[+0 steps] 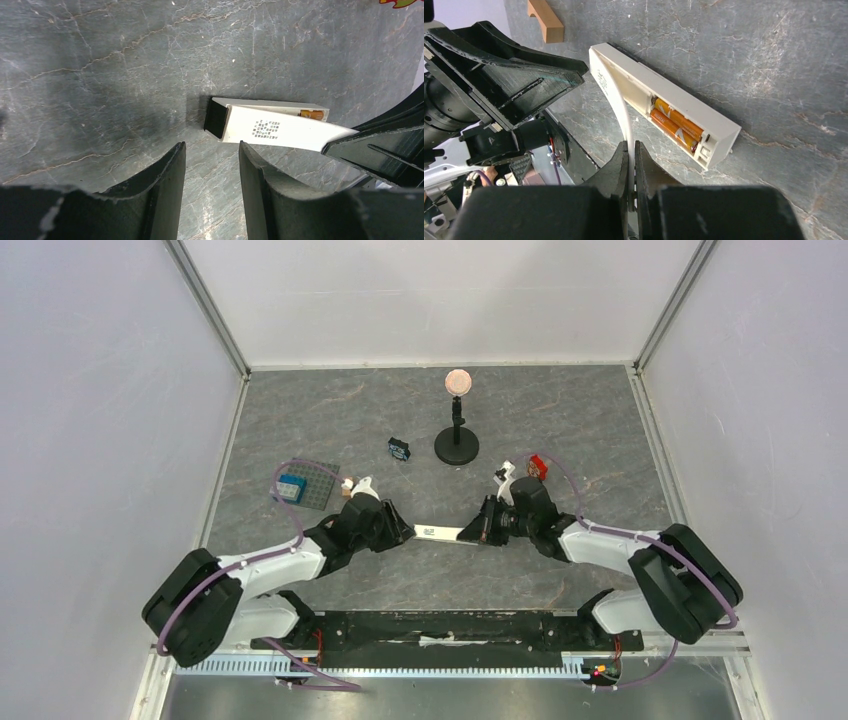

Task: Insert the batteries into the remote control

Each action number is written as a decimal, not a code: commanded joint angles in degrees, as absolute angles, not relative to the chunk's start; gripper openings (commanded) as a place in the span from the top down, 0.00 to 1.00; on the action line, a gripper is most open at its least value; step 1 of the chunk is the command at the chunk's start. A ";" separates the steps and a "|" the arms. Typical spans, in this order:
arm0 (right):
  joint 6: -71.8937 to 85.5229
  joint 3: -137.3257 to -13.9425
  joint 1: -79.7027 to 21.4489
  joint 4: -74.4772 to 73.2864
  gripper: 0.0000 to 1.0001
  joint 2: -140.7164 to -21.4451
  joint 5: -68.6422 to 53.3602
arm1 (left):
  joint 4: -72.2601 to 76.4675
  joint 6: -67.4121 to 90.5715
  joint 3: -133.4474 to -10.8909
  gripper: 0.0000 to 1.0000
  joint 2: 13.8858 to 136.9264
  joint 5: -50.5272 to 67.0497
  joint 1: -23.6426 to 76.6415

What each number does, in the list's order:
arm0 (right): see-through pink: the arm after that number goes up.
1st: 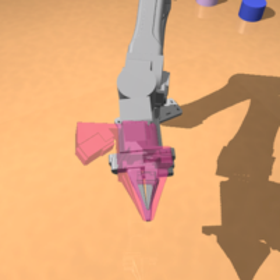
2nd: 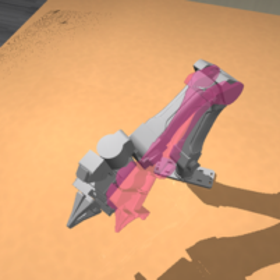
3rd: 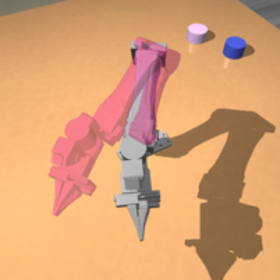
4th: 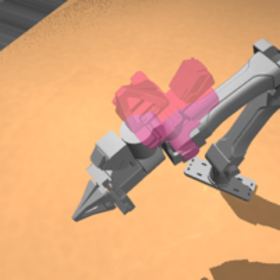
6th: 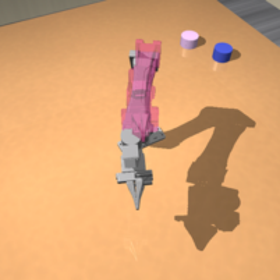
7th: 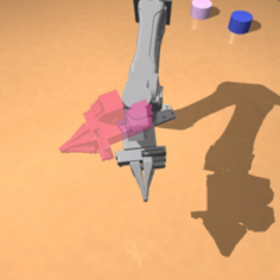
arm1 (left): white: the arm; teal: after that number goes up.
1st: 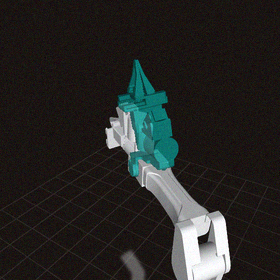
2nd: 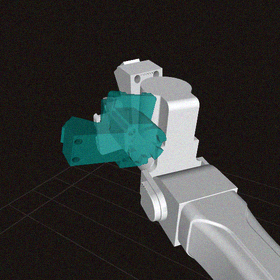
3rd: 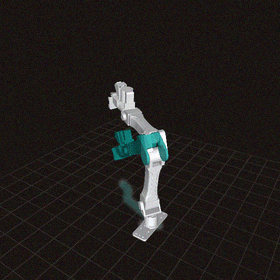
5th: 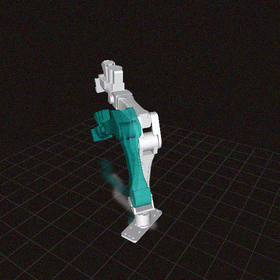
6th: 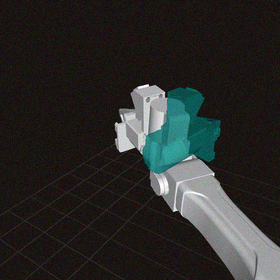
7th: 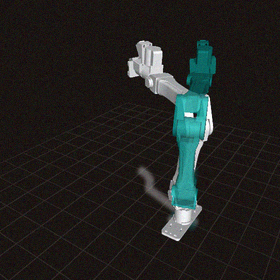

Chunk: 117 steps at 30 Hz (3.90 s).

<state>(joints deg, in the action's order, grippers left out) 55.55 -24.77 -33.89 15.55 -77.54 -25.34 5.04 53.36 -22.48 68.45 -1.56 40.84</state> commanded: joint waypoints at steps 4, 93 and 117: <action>49.36 -28.66 -33.60 3.26 1.00 -81.02 -20.17 | 10.09 53.70 -23.20 0.50 70.31 -0.26 40.34; 52.43 -27.38 -32.61 -6.61 0.55 -70.62 -16.68 | 11.95 50.19 -26.10 0.72 86.72 3.80 39.81; 42.69 -30.61 -30.55 -9.89 0.58 -69.61 -7.50 | 11.69 49.23 -26.45 0.71 87.49 4.44 39.87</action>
